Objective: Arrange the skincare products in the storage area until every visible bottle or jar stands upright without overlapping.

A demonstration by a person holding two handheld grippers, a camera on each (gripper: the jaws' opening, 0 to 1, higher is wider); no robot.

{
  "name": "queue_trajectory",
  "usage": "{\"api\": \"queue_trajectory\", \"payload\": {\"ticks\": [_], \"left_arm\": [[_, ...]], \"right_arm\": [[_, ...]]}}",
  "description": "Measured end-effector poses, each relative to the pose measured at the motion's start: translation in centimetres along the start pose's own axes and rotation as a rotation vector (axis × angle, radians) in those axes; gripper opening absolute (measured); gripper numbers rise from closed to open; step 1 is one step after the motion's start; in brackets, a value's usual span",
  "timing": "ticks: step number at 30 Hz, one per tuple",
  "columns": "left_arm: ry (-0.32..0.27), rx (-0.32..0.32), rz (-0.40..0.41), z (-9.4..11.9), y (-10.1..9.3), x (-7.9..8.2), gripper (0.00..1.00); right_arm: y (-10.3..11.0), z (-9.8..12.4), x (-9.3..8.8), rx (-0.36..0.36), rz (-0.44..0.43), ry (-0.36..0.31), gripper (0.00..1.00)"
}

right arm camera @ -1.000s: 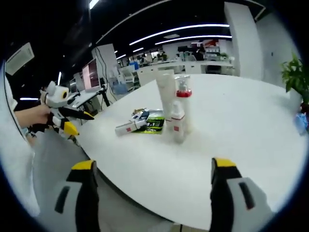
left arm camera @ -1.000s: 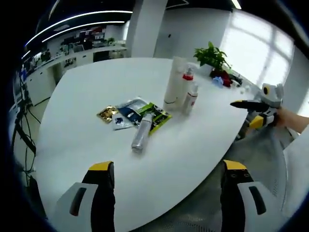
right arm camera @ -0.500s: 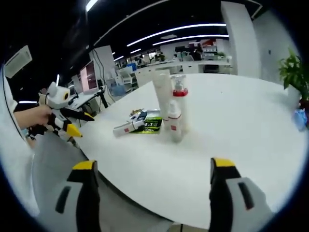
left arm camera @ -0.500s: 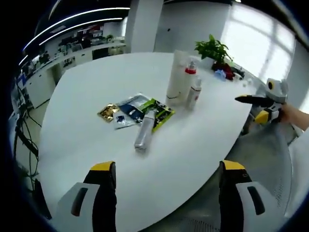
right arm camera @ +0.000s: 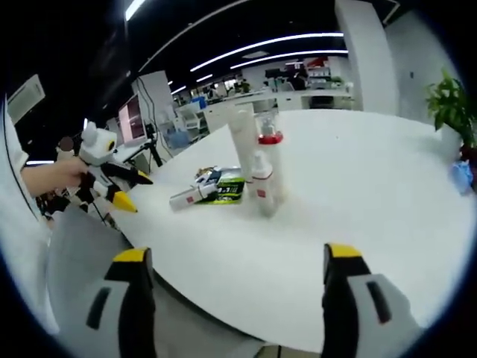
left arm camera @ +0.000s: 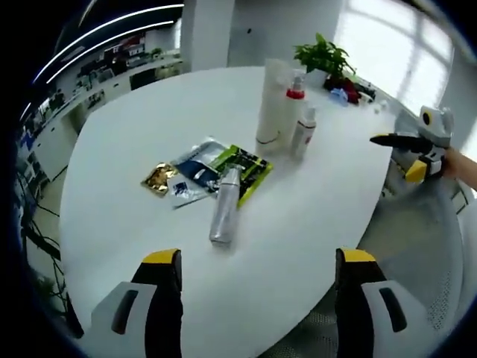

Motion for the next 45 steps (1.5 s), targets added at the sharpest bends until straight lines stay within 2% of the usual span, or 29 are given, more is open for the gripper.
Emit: {"api": "queue_trajectory", "payload": {"ticks": [16, 35, 45], "left_arm": [[0.090, 0.007, -0.068, -3.1, 1.6, 1.4, 0.75], [0.235, 0.019, -0.140, -7.0, 2.6, 2.6, 0.52], [0.289, 0.008, -0.147, -8.2, 2.7, 2.7, 0.45]], "right_arm": [[-1.0, -0.5, -0.6, -0.021, -0.037, 0.013, 0.95], [-2.1, -0.8, -1.5, -0.052, -0.082, 0.026, 0.95], [-2.3, -1.0, -1.7, -0.056, -0.092, 0.030, 0.95]]}}
Point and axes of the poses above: the point that each gripper's makers call its tool centre point, and the gripper's own axes: z roughly backward along the fingers, y roughly to its left, x roughly out of its top, the point moved 1 cm from there along z, roughly backward along the fingers, and after that the axes turned 3 degrees about z, right-handed, at the moved point
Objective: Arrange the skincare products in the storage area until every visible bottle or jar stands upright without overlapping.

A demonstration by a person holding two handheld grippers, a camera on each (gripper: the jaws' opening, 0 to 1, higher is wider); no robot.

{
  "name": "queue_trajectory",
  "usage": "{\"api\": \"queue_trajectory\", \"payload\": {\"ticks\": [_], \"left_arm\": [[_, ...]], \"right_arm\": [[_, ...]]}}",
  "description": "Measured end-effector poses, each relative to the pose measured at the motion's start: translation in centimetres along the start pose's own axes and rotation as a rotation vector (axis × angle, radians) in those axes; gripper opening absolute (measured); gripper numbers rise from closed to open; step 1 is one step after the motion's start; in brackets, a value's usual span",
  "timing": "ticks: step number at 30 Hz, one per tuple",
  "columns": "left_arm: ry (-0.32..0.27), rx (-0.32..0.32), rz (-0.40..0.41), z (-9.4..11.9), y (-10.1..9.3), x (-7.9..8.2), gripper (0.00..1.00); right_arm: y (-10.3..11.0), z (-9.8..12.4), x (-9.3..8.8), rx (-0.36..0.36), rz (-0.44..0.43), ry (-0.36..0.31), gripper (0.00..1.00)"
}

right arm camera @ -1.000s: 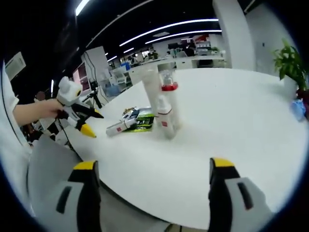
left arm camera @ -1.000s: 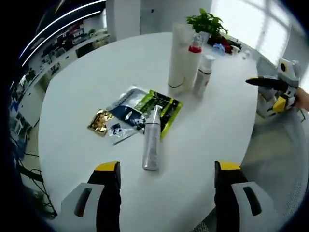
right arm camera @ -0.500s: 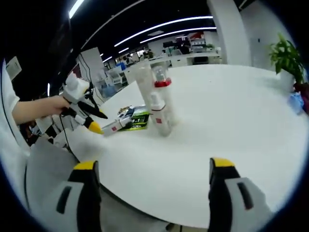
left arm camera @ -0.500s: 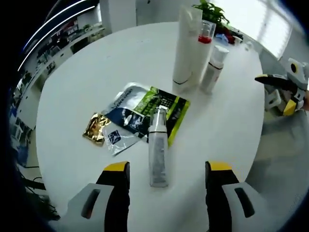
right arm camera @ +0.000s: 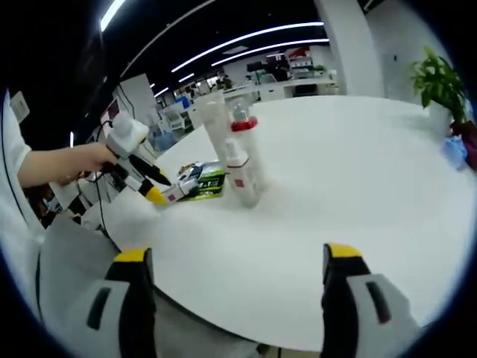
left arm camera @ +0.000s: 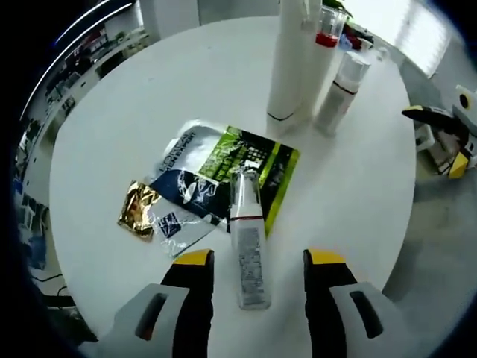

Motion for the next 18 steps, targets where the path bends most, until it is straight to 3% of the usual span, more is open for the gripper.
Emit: {"api": "queue_trajectory", "payload": {"ticks": [18], "left_arm": [[0.048, -0.015, -0.018, -0.86, 0.01, 0.28, 0.27]], "right_arm": [[-0.08, -0.35, -0.14, 0.003, -0.004, 0.004, 0.95]]}}
Point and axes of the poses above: the point that each gripper's makers call its tool centre point, and the gripper's own axes: z roughly backward along the fingers, y roughly to its left, x roughly out of its top, the point moved 1 cm from there along z, roughly backward along the fingers, and after that the axes turned 3 degrees about z, right-handed, at the moved point
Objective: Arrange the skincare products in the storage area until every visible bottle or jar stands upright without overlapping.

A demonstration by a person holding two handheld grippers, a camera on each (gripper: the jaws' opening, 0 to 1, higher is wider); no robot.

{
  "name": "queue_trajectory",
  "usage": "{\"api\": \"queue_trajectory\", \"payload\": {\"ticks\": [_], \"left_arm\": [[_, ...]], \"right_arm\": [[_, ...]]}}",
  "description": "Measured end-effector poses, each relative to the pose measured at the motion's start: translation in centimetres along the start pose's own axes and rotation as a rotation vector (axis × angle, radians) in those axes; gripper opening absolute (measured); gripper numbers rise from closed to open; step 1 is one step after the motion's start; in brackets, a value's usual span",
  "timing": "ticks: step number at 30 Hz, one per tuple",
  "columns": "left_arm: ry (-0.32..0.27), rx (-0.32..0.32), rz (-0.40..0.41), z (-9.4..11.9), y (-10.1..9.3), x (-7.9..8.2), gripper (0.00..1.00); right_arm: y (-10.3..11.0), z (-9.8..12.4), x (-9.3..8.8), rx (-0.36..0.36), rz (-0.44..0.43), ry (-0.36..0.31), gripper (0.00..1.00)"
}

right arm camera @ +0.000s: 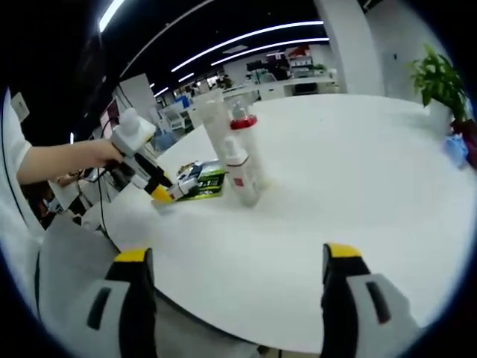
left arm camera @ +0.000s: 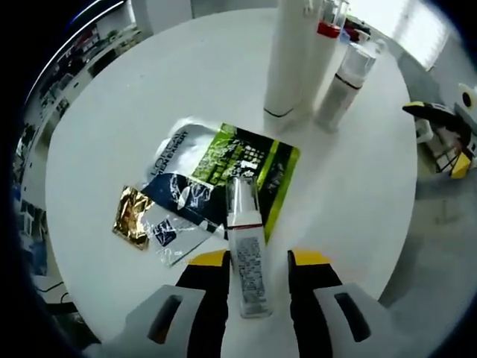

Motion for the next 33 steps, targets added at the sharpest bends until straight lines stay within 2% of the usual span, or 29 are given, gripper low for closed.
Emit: {"api": "queue_trajectory", "payload": {"ticks": [16, 21, 33], "left_arm": [[0.031, 0.013, 0.017, -0.75, 0.47, -0.46, 0.19], [0.033, 0.009, 0.027, -0.94, 0.44, -0.49, 0.19], [-0.001, 0.004, 0.050, -0.96, 0.57, -0.26, 0.17]], "right_arm": [[0.02, -0.09, 0.10, -0.001, 0.001, 0.000, 0.94], [0.08, -0.07, 0.01, -0.001, 0.000, 0.002, 0.94], [0.18, 0.02, 0.22, 0.000, 0.005, -0.003, 0.93]]}}
Point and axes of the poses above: the point that each gripper's makers call its tool centre point, and the gripper's own axes: z roughly backward along the fingers, y roughly to its left, x roughly out of its top, the point moved 1 cm from there along z, roughly backward along the fingers, and after that the axes turned 3 degrees about z, right-handed, at the moved point
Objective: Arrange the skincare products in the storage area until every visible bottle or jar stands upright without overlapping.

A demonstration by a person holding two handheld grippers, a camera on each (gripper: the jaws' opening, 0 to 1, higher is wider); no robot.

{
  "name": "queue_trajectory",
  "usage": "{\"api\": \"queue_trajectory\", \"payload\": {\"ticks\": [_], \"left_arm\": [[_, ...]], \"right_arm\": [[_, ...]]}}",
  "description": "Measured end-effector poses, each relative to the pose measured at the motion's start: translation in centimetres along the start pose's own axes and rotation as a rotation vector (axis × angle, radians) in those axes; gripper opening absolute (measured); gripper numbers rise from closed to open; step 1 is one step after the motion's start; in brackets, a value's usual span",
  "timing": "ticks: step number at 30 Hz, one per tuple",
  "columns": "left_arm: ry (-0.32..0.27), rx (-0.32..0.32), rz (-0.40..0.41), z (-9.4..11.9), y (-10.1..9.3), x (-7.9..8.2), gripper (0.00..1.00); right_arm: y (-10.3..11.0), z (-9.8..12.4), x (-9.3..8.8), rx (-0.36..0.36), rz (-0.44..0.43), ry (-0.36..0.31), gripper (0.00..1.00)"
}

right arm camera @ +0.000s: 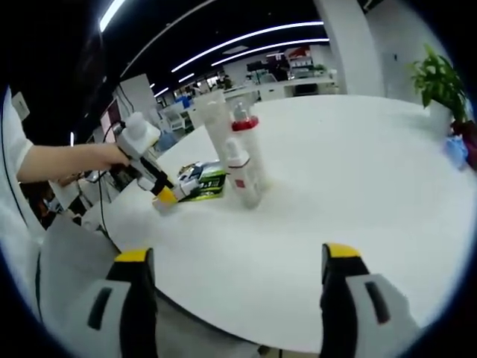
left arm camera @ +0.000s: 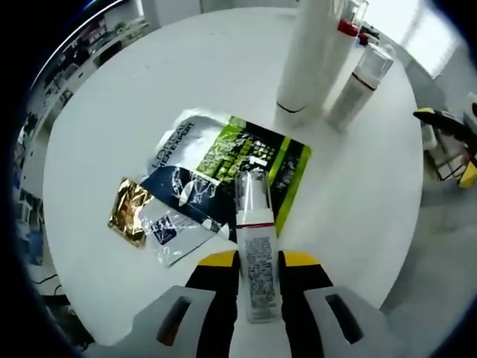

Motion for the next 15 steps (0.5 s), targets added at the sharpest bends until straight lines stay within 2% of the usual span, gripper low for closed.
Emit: {"api": "queue_trajectory", "payload": {"ticks": [8, 15], "left_arm": [[-0.040, -0.012, 0.051, 0.5, -0.2, -0.2, 0.17], [-0.099, -0.063, 0.118, 1.9, -1.4, -0.6, 0.17]], "right_arm": [[0.3, 0.1, 0.8, 0.007, 0.012, -0.010, 0.93], [1.0, 0.2, 1.6, 0.025, 0.026, -0.019, 0.91]]}}
Point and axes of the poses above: the point that each gripper's makers call its tool centre point, and the gripper's own axes: z roughly backward along the fingers, y roughly to its left, x roughly out of its top, the point moved 1 cm from there along z, roughly backward along the fingers, and after that the axes turned 3 degrees about z, right-handed, at the moved point
